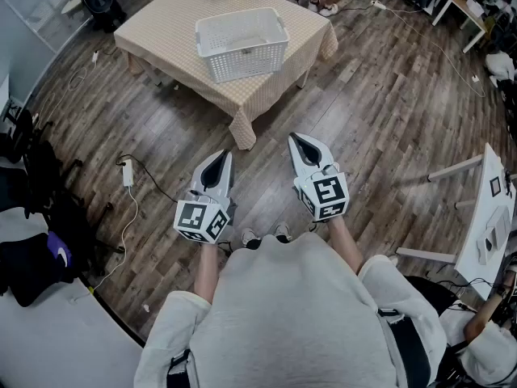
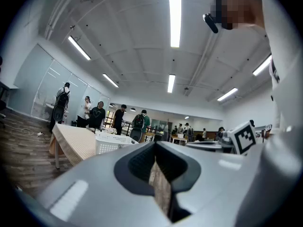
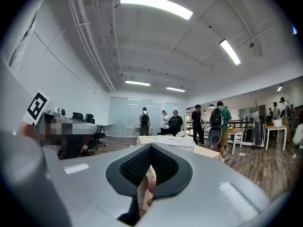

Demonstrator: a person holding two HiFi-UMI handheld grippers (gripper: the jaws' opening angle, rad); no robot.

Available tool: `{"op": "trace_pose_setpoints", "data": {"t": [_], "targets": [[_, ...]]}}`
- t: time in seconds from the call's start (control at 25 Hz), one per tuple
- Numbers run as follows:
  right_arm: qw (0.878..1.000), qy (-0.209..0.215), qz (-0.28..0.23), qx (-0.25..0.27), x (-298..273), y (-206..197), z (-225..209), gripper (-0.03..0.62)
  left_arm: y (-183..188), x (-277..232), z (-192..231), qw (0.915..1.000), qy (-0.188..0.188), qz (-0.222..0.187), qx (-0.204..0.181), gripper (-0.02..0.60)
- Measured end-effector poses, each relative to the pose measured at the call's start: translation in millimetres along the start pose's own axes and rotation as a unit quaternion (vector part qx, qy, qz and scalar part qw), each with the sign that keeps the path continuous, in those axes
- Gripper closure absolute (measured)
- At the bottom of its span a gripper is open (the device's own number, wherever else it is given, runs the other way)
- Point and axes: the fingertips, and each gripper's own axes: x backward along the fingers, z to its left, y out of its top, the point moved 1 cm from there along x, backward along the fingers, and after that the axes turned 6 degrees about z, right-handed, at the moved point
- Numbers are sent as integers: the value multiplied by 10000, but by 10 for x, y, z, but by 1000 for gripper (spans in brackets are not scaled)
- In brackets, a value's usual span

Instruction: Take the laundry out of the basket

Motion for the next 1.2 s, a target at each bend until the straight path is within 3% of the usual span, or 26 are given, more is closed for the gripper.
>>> {"op": "trace_pose_setpoints", "data": {"t": [0.48,0.8,1.2], "targets": [[9994,307,-134,-7,96,-65,-228,595,52,-161,-180,9996,179,-98,-186,571],[9990,436,-84,-61,41,-190,-407,595,-104,-244,-229,9991,410,-28,-97,571],[9989,460,-88,-43,-314,-163,-609,595,-95,-572,4,9989,459,-52,-25,571]]}}
